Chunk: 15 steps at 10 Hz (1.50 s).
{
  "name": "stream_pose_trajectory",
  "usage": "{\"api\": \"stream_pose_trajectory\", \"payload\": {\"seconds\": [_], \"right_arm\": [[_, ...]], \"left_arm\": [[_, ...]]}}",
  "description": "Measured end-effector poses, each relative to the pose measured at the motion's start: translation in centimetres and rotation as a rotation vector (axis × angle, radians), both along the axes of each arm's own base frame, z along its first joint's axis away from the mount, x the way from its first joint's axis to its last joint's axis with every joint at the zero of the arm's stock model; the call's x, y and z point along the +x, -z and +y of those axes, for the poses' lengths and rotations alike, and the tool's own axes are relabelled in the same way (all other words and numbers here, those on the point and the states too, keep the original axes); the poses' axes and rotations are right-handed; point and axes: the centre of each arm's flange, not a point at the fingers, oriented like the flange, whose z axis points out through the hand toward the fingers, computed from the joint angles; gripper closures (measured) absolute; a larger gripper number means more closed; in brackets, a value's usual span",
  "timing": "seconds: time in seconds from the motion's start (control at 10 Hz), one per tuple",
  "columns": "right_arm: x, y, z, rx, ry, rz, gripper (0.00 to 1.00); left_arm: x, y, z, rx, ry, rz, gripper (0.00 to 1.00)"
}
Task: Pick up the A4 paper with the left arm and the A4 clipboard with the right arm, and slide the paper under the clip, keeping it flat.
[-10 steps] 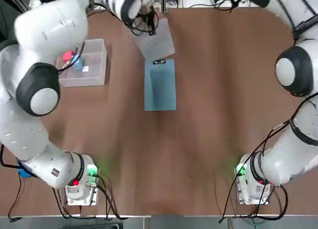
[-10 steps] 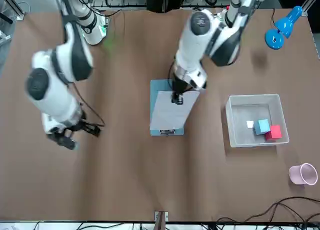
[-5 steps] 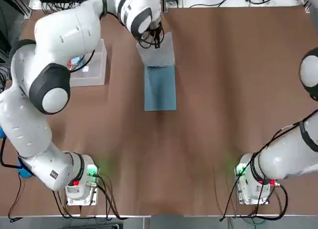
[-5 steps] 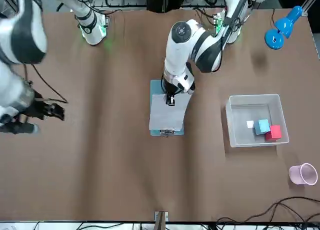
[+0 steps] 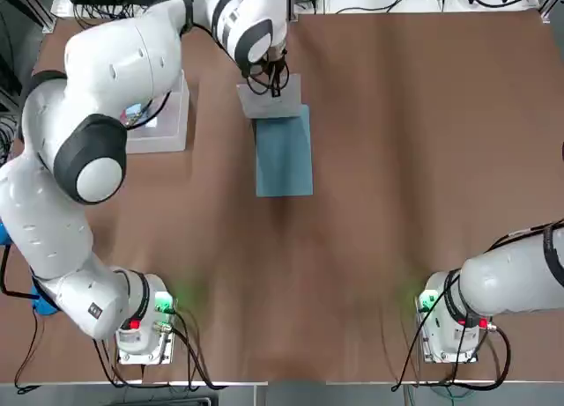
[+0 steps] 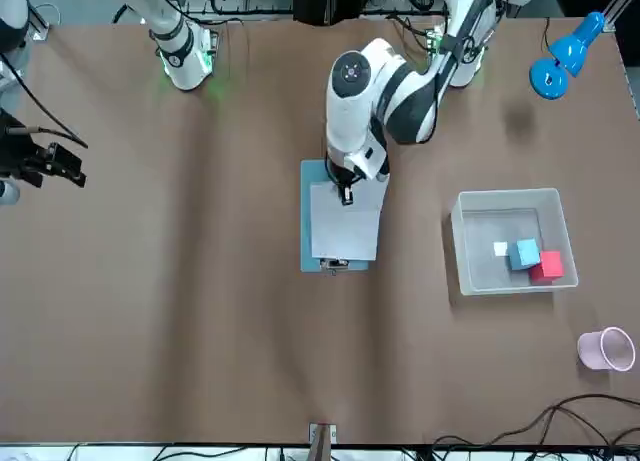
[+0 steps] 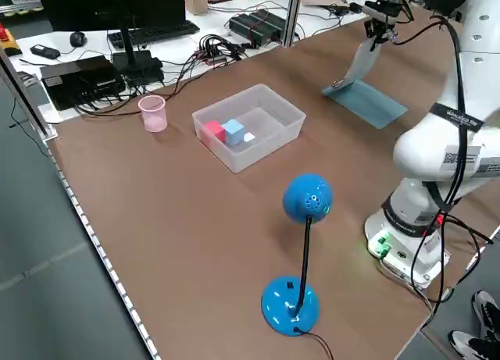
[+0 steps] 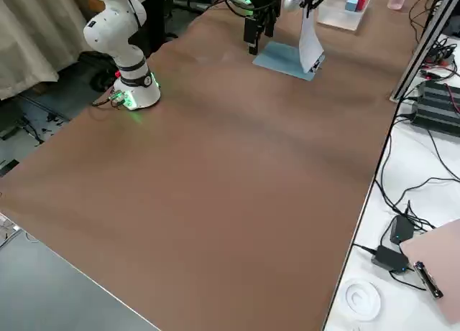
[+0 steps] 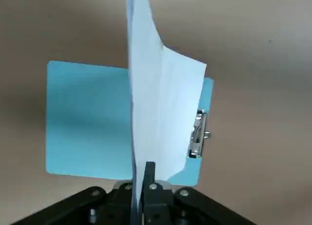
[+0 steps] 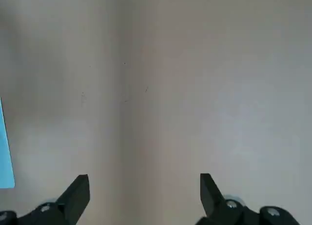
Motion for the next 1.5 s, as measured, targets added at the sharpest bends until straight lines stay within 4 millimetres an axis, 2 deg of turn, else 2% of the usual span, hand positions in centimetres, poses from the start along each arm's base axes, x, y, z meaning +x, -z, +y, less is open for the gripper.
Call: {"api": "stream_pose_trajectory", "payload": {"seconds": [0.3, 0.7, 0.9, 1.3, 1.5], "right_arm": [[-0.2, 0.1, 0.6, 0.001, -0.007, 0.002, 0.00], [-0.6, -1.0, 0.9, 0.001, 0.072, -0.027, 0.00], [-0.5, -1.1, 1.7, 0.001, 0.089, -0.034, 0.00], [-0.5, -1.5, 1.8, 0.001, 0.096, -0.046, 0.00], [-0.4, -1.8, 1.8, 0.002, 0.097, -0.053, 0.00]], "left_arm": [[-2.4, 1.8, -2.4, 0.015, 0.005, 0.022, 0.99], [-3.6, 4.9, -3.7, 0.038, 0.026, 0.054, 0.99], [-3.7, 4.8, -4.0, 0.034, 0.036, 0.040, 0.99], [-5.8, 5.7, -5.7, 0.086, 0.121, -0.007, 0.99], [-6.2, 6.3, -6.0, 0.107, 0.146, -0.022, 0.99]]}}
